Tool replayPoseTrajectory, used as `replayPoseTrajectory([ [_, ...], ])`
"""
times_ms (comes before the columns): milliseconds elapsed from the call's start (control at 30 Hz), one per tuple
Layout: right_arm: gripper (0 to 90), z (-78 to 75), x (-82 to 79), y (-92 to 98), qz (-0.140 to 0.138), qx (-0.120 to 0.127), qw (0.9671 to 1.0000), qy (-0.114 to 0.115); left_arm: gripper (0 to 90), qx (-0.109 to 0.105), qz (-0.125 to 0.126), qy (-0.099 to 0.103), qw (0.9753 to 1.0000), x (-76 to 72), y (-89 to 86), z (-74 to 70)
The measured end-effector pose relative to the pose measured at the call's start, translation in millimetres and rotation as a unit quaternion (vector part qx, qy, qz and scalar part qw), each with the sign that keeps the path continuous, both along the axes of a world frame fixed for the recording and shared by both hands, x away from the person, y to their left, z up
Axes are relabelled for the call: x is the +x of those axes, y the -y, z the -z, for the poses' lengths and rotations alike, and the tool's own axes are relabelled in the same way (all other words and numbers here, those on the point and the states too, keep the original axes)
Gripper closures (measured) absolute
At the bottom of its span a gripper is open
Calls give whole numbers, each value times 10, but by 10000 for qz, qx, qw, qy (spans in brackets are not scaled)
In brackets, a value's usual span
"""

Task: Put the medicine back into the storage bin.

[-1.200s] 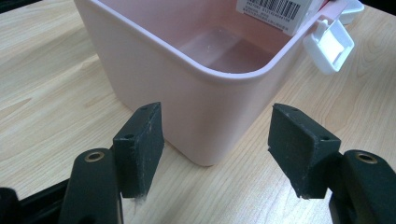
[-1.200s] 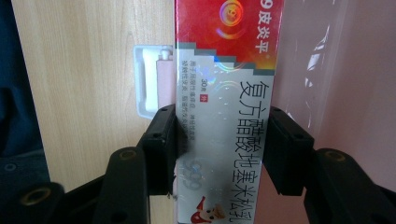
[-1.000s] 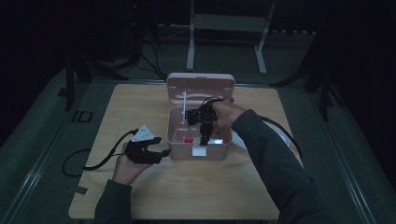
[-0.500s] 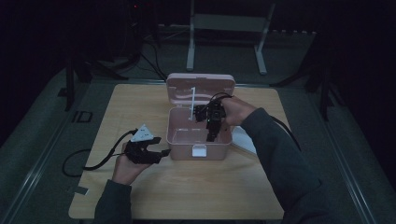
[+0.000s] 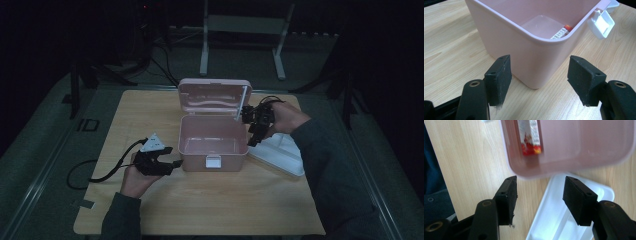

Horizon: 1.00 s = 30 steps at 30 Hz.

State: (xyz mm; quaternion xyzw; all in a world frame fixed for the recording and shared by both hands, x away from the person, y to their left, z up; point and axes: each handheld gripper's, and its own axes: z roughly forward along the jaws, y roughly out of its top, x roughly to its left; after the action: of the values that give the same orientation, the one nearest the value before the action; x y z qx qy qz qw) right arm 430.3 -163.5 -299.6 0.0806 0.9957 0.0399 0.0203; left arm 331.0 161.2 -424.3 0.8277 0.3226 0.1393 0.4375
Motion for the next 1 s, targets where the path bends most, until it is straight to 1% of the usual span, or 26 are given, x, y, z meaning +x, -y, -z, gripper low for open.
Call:
replayPoseTrajectory([
  [100,449,-6,15,167,157,33,9999,27,355,13,-5,8,10000,2,5,4],
  [167,466,11,27,270,243,21,9997,60,355,24,-2,31,10000,3,0,-1],
  [333,476,108,67,523,518,-32,9986,107,355,23,-12,31,10000,0,-4,-3],
  [433,480,191,105,670,804,-221,9963,231,355,22,-3,28,10000,0,-1,-1],
  [467,484,219,120,717,917,-232,9952,264,356,25,2,27,10000,1,0,-1],
  [567,488,317,167,853,1079,-150,9939,151,357,26,3,23,10000,0,1,0],
  [633,511,393,196,928,1182,-169,9927,162,358,32,-1,33,10000,0,3,3],
  [667,519,433,210,963,1211,-212,9922,216,362,49,-2,35,10000,0,4,4],
  [700,523,473,227,998,1242,-243,9917,221,370,55,-6,38,10000,0,5,7],
  [833,533,620,286,1112,1333,-215,9907,142,370,47,-5,45,10000,-1,3,3],
  [1000,544,791,350,1204,1460,-287,9888,75,370,42,-17,48,10000,-5,-3,-3],
])
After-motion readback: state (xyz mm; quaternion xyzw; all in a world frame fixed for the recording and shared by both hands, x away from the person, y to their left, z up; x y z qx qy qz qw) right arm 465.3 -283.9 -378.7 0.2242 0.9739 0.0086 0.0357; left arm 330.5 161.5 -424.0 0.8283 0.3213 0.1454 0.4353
